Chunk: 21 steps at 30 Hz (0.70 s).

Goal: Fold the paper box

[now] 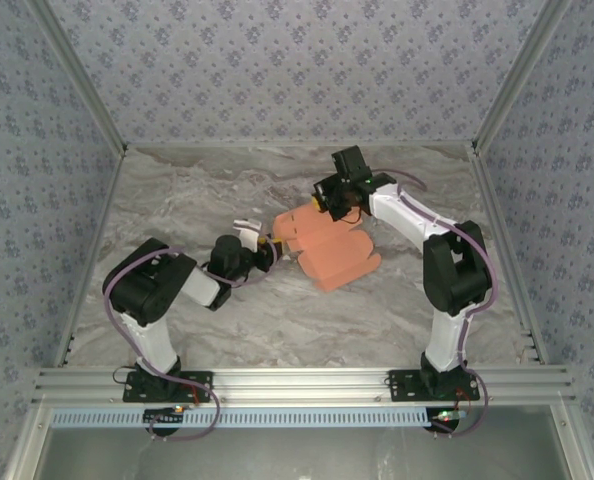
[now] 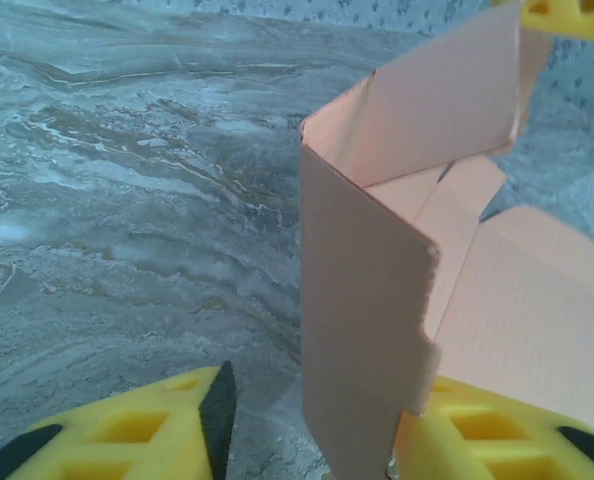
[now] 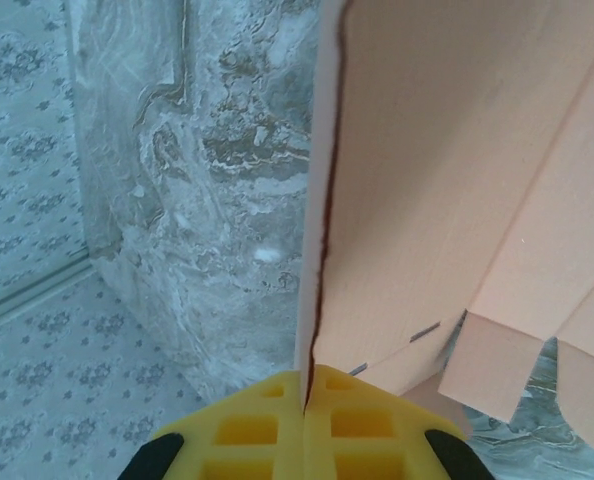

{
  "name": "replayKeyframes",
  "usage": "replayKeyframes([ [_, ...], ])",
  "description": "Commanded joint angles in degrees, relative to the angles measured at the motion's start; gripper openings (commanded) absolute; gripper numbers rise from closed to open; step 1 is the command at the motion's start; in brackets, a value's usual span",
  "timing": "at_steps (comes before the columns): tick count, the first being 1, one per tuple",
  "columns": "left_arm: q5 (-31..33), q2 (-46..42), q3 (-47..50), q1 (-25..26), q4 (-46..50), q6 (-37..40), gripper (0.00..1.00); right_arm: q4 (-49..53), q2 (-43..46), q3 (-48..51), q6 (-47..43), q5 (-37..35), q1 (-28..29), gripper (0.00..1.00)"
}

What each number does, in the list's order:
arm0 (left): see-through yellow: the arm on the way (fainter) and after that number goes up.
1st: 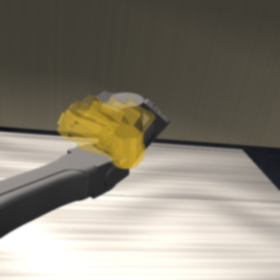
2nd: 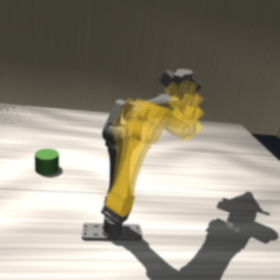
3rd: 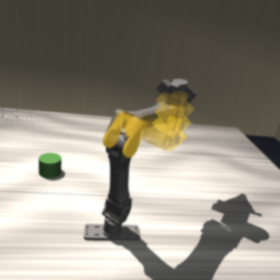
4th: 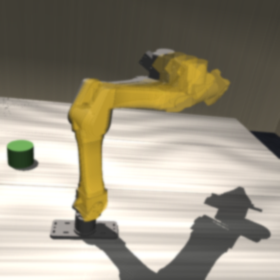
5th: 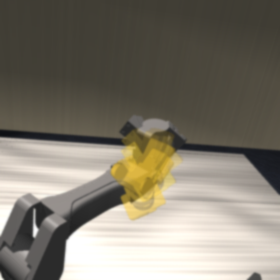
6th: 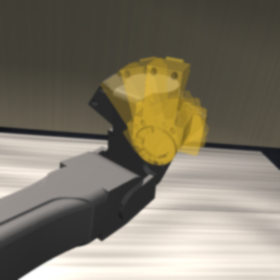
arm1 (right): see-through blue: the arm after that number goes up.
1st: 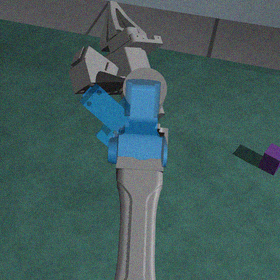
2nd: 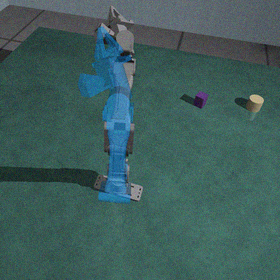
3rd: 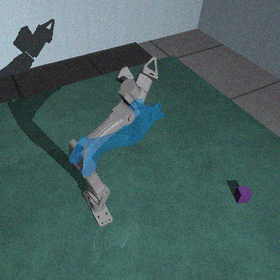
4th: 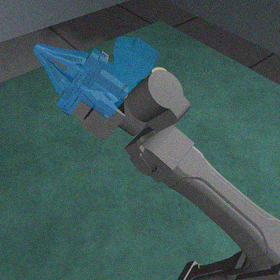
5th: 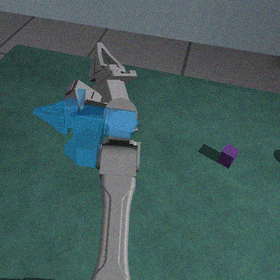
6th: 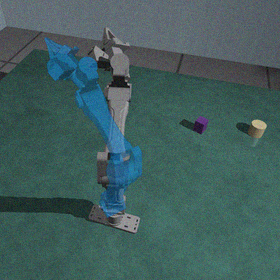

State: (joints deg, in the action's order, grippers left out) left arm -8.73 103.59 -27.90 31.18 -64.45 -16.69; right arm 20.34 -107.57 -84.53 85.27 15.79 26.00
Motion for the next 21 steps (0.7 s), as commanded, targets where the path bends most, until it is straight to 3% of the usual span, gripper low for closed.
replayKeyframes([
  [1, -3.8, -2.9, 0.1, -1.5, -0.7, -1.5, 0.57, -6.2, -0.3, 3.0, -3.1, 2.7, 0.0, 0.0],
  [8, -7.9, -7.0, 2.7, -2.0, 1.1, -0.3, 0.68, -14.3, 1.9, 9.6, -9.7, 7.7, -2.2, 0.0],
  [12, -7.7, -8.0, 2.8, -2.5, 4.6, 2.0, 0.68, -20.5, 2.2, 14.0, -8.8, 11.7, -4.0, 0.0],
  [18, -8.1, -8.0, 0.5, -4.4, 5.2, -2.1, 0.68, -24.0, 2.9, 15.7, -10.8, 13.8, -4.6, 0.0],
  [21, -9.9, -8.4, -3.9, -4.7, 12.2, -1.6, 0.69, -24.3, 3.3, 15.7, -12.0, 14.5, -4.5, 0.0],
])
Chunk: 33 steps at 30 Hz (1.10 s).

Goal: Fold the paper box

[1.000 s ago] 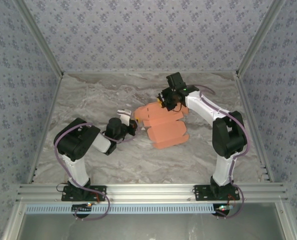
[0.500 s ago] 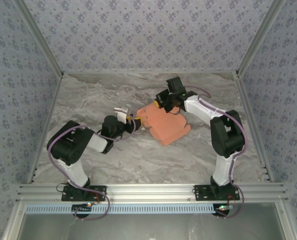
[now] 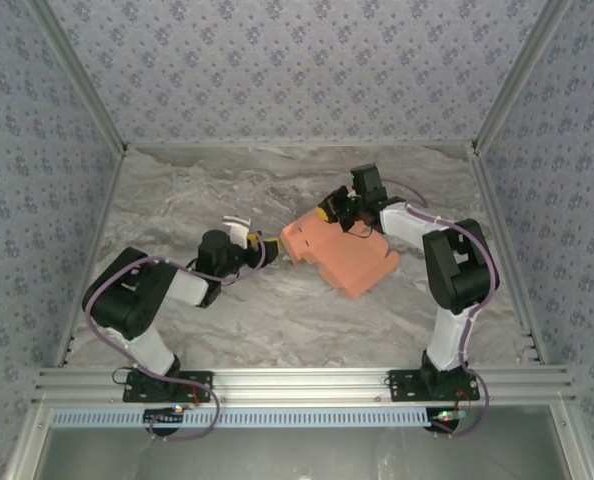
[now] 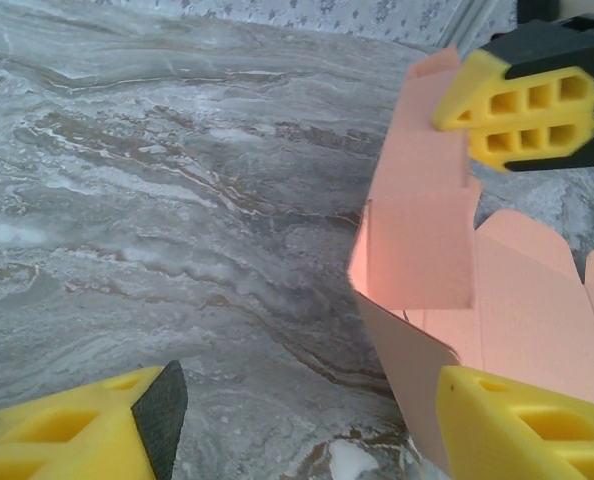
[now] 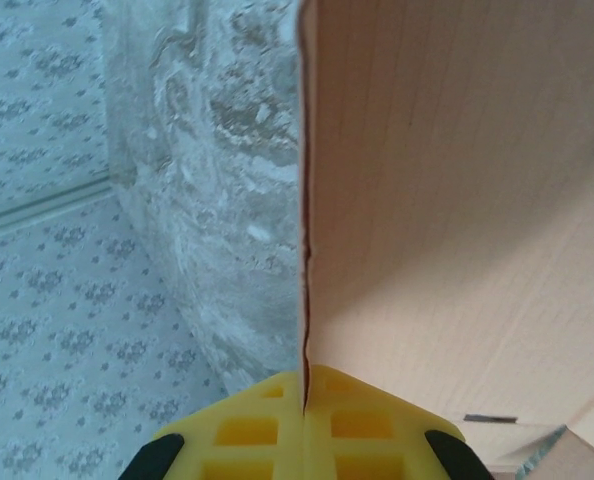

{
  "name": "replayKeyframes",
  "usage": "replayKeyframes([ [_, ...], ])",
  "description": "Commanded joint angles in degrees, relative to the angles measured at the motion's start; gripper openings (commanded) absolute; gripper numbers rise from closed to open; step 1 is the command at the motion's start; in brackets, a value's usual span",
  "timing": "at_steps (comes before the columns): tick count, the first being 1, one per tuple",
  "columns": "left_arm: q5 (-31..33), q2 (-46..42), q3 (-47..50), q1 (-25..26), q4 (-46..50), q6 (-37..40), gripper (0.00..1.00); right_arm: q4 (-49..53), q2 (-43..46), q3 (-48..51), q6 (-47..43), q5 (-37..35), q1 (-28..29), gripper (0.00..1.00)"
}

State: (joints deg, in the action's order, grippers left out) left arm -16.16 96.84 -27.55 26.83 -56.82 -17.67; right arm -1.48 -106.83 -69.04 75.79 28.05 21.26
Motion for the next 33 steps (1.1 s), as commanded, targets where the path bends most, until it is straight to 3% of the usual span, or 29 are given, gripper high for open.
replayKeyframes([
  [1, -3.0, -1.4, -5.9, -0.3, 7.0, -0.2, 0.68, -2.3, 2.7, 0.2, -2.7, 2.4, 0.3, 0.0],
  [11, -7.5, 3.1, -12.5, -0.4, 10.1, -1.7, 0.69, -2.6, 3.3, 2.7, -3.8, 2.7, 0.5, 0.0],
  [17, -10.5, 4.9, -16.3, -0.4, 18.1, 2.2, 0.67, -2.7, 3.5, 2.7, -3.8, 2.9, 0.5, 0.0],
  [33, -8.9, 6.4, -25.3, 3.5, 35.7, 11.2, 0.65, -10.0, 4.8, 5.8, -3.1, 6.1, -0.2, 0.0],
])
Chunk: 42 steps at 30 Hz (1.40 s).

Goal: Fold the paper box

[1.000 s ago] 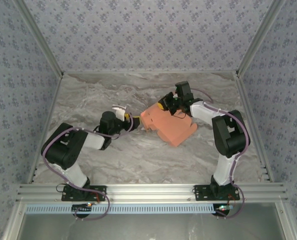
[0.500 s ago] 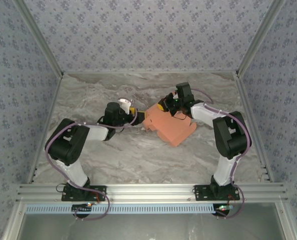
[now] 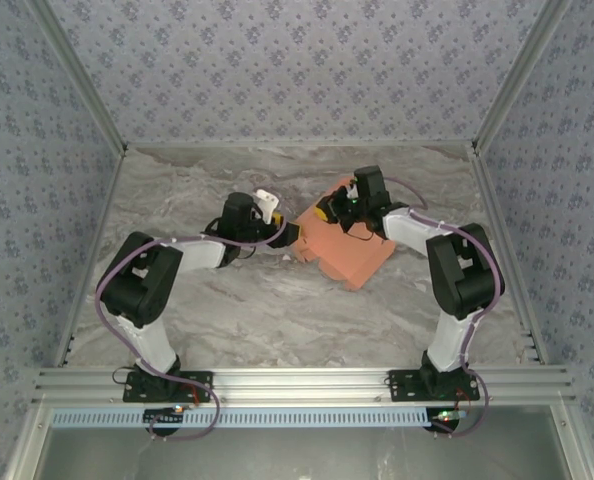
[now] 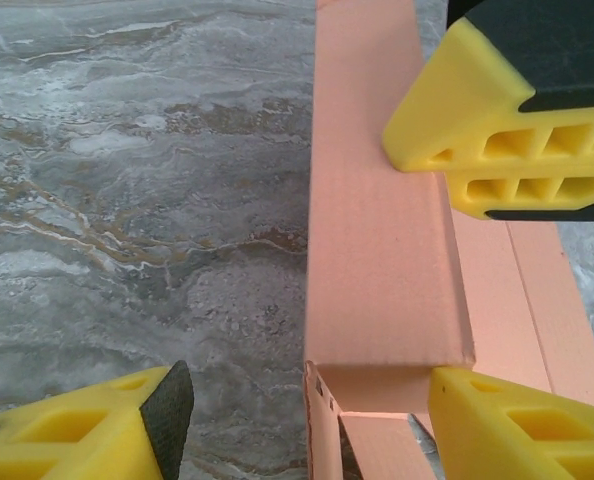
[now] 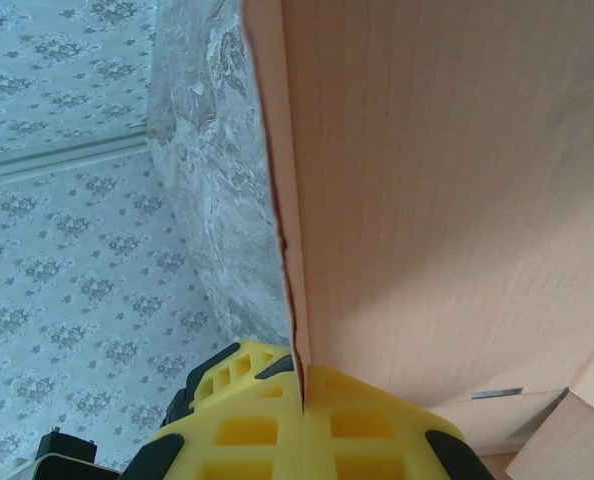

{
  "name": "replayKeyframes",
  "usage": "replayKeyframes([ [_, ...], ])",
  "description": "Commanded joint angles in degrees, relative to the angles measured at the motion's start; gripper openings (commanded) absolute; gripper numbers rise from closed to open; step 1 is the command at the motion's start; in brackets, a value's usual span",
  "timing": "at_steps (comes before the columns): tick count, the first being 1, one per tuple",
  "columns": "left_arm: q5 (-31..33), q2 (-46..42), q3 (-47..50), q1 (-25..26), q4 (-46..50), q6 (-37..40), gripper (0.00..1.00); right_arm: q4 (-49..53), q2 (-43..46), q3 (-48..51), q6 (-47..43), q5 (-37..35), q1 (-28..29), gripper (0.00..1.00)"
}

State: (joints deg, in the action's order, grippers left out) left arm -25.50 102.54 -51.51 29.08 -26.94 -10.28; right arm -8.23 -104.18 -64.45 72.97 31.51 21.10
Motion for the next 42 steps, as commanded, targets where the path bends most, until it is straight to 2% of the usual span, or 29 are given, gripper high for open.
replayKeyframes([
  [1, 0.8, 0.5, -1.4, 1.3, 6.2, 4.2, 0.65, -3.4, 2.4, 1.7, -0.1, 2.7, -0.3, 0.0],
  [7, 0.5, -0.3, -0.4, 1.4, 5.3, 3.2, 0.66, -7.1, 2.7, 4.5, 0.8, 3.4, -1.6, 0.0],
  [16, -1.9, -7.0, 14.0, 0.8, -11.9, -3.7, 0.69, -14.9, 2.2, 5.2, 5.5, 4.3, -2.3, 0.0],
  [24, 1.5, -7.1, 24.4, 1.8, -24.4, -7.4, 0.73, -16.4, 0.9, 4.1, 8.5, 3.6, -2.2, 0.0],
  [28, 4.4, -6.7, 25.0, 2.1, -24.6, -6.2, 0.73, -19.2, 0.0, 4.4, 9.9, 3.6, -1.8, 0.0],
  [35, 8.5, -5.7, 21.5, 2.1, -21.7, 1.0, 0.7, -20.6, -1.2, 6.0, 9.2, 4.1, -1.9, 0.0],
  [42, 8.4, -1.2, 16.9, 1.7, -23.1, 3.0, 0.61, -20.6, -1.2, 7.3, 9.0, 4.1, -1.2, 0.0],
])
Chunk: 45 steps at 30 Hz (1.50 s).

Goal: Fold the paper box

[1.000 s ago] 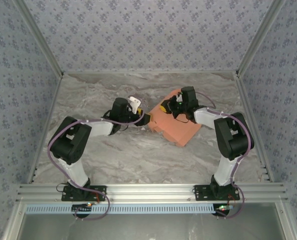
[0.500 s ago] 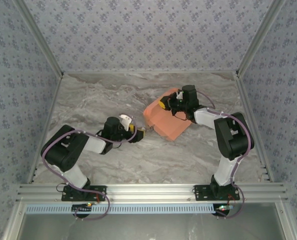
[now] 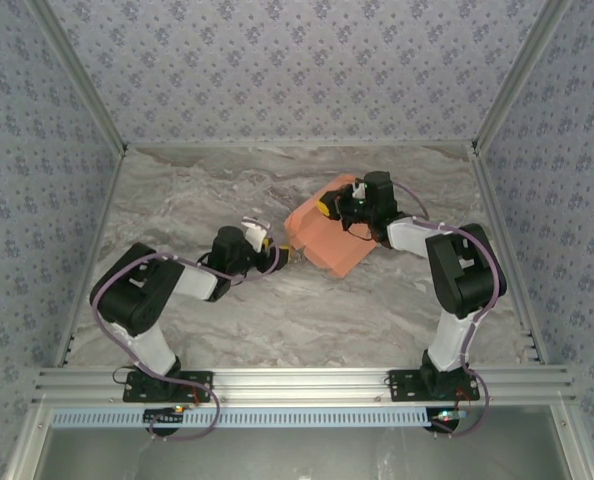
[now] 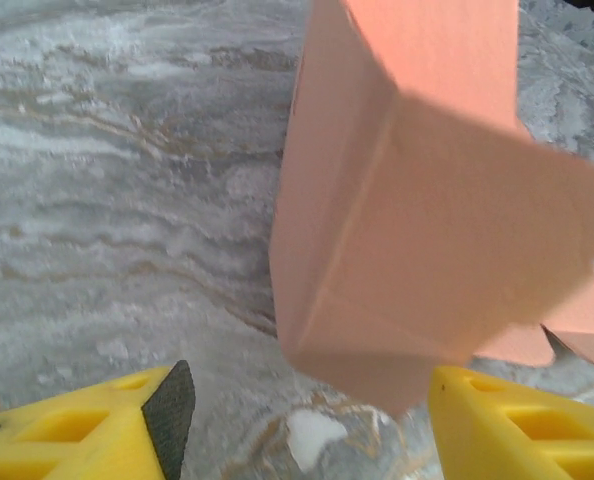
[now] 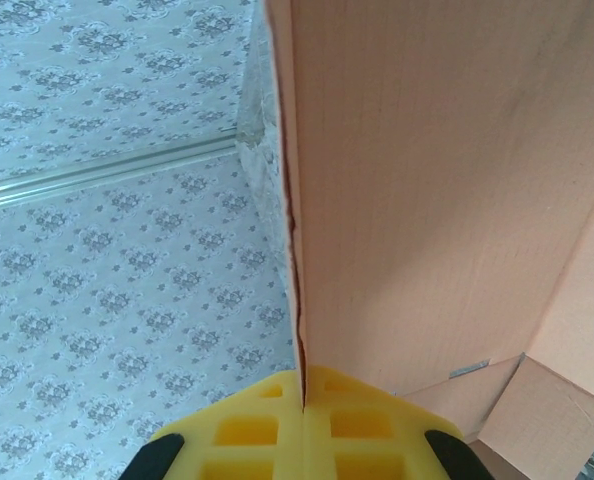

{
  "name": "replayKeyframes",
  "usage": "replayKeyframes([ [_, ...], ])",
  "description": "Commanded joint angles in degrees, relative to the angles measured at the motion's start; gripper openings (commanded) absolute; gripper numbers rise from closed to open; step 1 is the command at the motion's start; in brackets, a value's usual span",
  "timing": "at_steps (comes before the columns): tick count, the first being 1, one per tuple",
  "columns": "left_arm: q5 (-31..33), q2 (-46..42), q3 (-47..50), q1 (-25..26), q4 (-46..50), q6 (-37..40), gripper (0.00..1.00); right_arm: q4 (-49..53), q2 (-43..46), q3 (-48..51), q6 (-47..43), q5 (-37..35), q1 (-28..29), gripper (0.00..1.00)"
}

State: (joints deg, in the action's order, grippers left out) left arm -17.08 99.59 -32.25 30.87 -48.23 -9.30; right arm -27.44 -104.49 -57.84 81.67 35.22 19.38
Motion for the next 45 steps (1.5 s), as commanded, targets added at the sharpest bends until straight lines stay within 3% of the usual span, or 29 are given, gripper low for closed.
replayKeyframes([
  [1, -0.5, 2.1, -2.9, -0.1, -1.9, 1.8, 0.59, -1.2, -1.0, 0.7, 0.3, 0.4, 0.6, 0.0],
  [6, -1.3, 3.2, -4.6, 0.1, -1.9, 1.5, 0.44, -1.1, -1.6, 0.7, 0.2, -0.1, 1.5, 0.0],
  [13, -0.1, 3.8, -5.2, 1.3, -1.4, 1.1, 0.44, -2.8, -2.0, 1.6, 1.5, -1.3, 2.3, 0.0],
  [26, 12.5, 6.7, -6.3, 5.1, -3.8, -3.3, 0.44, -5.4, 1.2, 6.7, 4.1, -8.2, 3.8, 0.0],
  [38, 21.1, 7.5, -9.9, 8.1, -0.2, -5.0, 0.45, -9.8, 2.8, 11.7, 7.2, -16.5, 6.9, 0.0],
  [45, 27.2, 7.9, -11.1, 8.3, 1.7, -7.4, 0.35, -7.7, 6.1, 15.1, 8.0, -23.9, 10.2, 0.0],
])
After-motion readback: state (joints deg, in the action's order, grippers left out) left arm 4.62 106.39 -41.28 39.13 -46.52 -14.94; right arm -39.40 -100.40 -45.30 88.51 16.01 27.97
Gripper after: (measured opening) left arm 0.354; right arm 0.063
